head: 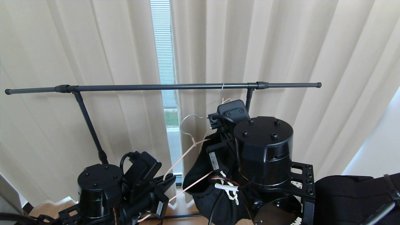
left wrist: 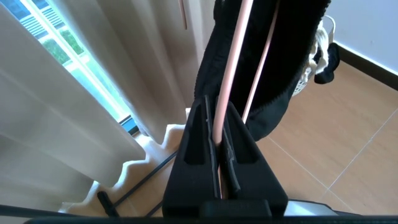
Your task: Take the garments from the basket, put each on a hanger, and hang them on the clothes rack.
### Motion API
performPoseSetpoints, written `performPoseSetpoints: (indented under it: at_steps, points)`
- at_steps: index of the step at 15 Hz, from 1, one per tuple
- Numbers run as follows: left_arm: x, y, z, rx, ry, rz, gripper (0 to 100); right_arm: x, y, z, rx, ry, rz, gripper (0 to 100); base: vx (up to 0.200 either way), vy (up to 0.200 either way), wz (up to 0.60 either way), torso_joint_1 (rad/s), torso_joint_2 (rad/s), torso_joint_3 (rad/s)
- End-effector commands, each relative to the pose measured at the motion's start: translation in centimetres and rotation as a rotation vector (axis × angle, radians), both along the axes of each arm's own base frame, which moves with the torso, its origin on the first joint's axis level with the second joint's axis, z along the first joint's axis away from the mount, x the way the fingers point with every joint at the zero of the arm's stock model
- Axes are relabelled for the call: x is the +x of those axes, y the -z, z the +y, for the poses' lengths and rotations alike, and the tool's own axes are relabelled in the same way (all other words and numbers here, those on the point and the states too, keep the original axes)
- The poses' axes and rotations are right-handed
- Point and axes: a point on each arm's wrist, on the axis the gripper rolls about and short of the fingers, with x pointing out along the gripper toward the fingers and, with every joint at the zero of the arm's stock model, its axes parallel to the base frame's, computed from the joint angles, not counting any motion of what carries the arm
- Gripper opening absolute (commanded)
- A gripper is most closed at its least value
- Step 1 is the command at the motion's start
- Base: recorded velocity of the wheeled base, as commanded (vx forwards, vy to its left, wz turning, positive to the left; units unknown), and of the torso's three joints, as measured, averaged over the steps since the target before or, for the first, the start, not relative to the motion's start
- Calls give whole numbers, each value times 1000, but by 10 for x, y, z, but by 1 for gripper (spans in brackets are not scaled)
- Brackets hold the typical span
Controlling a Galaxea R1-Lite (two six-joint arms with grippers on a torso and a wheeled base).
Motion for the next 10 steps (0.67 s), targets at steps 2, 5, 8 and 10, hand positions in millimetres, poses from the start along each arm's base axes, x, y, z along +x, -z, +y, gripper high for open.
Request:
performPoseSetpoints:
  at_steps: [2,5,8,10]
  points:
    - [0,0,0,0,-1,-2,0,-5,0,5,19,-33,5,0,0,0,0,0,0,0]
    - [0,0,0,0,-1,-2,0,-7,-4,6,69,-85,17,0,0,0,0,0,0,0]
    - [0,0,0,0,-1,-2,0,-10,-11,4,122,-132,24,0,0,0,0,0,0,0]
    - [0,0,0,1,-1,-1,0,-10,-12,4,136,-144,28,0,0,0,0,0,0,0]
